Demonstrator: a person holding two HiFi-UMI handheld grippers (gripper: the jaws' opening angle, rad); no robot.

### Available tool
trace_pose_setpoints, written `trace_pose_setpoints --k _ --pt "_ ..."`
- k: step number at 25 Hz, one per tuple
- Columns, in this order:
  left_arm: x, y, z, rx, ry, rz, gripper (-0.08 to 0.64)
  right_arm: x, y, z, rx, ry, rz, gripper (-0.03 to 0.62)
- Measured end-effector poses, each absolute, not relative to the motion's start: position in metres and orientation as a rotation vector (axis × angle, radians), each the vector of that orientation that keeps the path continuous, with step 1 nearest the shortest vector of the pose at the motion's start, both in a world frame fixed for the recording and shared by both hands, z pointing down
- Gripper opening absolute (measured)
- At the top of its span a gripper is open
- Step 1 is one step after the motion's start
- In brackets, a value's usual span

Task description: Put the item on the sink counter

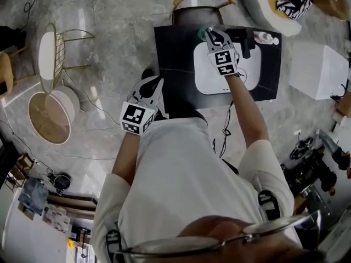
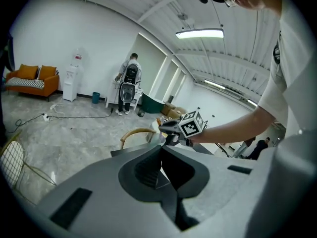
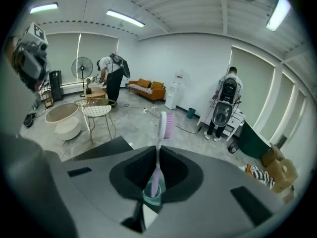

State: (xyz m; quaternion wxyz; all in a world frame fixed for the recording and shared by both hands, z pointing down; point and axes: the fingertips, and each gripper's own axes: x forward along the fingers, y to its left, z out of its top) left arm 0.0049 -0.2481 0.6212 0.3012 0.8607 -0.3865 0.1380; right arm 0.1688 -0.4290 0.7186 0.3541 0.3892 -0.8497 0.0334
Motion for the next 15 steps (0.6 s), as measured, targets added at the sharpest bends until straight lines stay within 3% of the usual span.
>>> trace_pose_setpoints --k 15 --pt "-0.006 -0.244 0.624 2.223 -1.118 0.347 0.005 0.166 -0.429 0.777 0.849 -2.062 0.127 0.05"
